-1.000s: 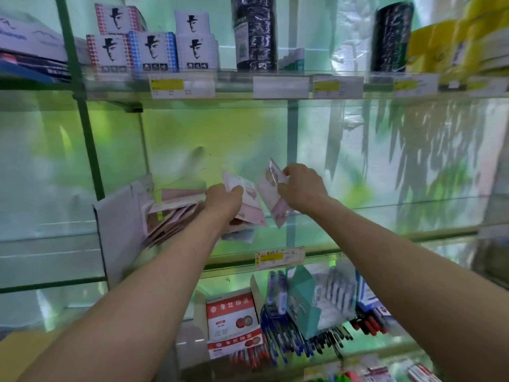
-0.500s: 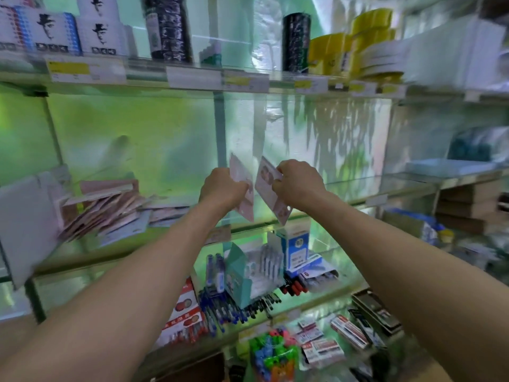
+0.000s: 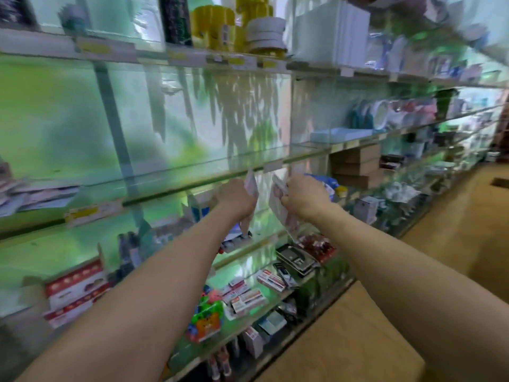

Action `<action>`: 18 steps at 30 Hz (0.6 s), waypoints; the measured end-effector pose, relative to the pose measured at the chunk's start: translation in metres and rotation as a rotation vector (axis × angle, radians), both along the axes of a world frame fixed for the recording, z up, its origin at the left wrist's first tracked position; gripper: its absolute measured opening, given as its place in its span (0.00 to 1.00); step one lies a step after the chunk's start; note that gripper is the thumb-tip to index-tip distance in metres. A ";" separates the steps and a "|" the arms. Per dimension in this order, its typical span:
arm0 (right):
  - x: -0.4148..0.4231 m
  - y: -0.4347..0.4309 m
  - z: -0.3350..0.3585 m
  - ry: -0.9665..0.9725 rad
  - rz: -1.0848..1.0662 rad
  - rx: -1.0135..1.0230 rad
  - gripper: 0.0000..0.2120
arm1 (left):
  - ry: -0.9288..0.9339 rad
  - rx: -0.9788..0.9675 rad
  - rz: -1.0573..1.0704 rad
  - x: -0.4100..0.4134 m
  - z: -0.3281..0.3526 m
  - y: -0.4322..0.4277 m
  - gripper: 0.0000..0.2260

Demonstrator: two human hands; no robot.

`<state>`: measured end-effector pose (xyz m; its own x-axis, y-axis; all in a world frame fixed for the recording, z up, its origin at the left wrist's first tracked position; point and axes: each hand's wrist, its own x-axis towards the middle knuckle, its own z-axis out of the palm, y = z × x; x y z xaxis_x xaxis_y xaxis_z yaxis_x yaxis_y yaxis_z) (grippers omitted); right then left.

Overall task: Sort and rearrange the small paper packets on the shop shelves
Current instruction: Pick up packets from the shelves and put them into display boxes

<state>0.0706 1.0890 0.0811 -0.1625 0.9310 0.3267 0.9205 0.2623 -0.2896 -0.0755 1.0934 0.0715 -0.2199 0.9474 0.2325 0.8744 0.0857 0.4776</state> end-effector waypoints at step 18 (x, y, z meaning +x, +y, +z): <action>0.208 -0.054 -0.085 0.003 -0.362 -0.203 0.11 | 0.133 -0.133 -0.287 0.216 -0.085 -0.007 0.13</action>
<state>0.2789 1.0353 -0.0042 0.1877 0.9735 0.1306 0.9419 -0.1407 -0.3050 0.1401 1.0864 -0.0139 0.0839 0.9902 0.1113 0.9257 -0.1188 0.3592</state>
